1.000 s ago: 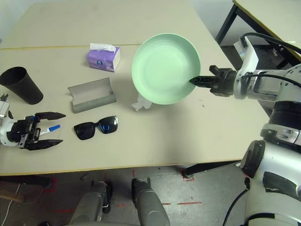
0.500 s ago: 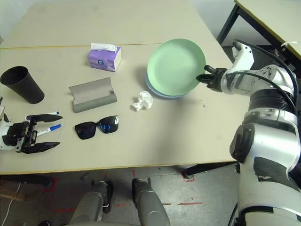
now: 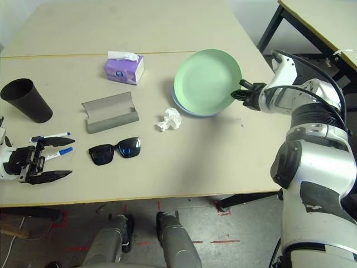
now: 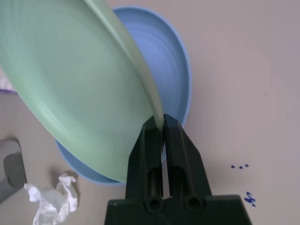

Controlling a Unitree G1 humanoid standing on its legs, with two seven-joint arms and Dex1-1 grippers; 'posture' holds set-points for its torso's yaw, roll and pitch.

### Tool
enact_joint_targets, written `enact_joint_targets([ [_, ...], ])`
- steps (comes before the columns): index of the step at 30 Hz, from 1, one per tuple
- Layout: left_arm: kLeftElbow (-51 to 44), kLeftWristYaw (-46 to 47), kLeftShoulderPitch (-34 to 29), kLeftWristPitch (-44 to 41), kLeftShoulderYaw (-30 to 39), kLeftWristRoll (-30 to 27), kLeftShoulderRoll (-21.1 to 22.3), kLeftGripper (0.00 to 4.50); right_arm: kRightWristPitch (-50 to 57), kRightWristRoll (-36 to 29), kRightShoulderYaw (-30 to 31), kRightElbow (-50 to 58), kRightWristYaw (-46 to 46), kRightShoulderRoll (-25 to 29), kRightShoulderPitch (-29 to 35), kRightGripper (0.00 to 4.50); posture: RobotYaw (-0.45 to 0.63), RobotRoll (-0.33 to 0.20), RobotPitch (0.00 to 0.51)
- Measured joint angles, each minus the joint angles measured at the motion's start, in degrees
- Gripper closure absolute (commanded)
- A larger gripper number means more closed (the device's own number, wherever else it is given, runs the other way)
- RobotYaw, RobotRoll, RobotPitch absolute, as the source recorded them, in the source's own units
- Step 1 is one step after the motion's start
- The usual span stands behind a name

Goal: Organize and tidy the items on the table.

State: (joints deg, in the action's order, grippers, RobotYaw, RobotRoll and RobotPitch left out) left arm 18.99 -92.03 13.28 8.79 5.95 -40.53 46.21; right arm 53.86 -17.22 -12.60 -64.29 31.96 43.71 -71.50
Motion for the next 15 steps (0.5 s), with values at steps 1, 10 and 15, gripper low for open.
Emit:
enact_joint_targets([
  [1,-0.2,0.0,-0.1,-0.1,0.1,0.0,-0.1,0.00,0.2,0.3,0.2,0.0,0.4,0.0,0.0,4.47,0.01,0.000,0.228],
  [10,-1.1,0.0,-1.2,-1.1,1.3,0.3,-1.2,0.00,0.3,2.7,0.9,-1.3,1.9,-0.4,-0.5,1.87,0.01,0.000,0.227],
  [15,-1.1,0.0,-1.2,-1.4,1.9,1.0,-2.0,0.00,-0.4,3.5,0.9,-1.7,2.2,-0.2,-2.2,0.15,0.00,0.000,0.222],
])
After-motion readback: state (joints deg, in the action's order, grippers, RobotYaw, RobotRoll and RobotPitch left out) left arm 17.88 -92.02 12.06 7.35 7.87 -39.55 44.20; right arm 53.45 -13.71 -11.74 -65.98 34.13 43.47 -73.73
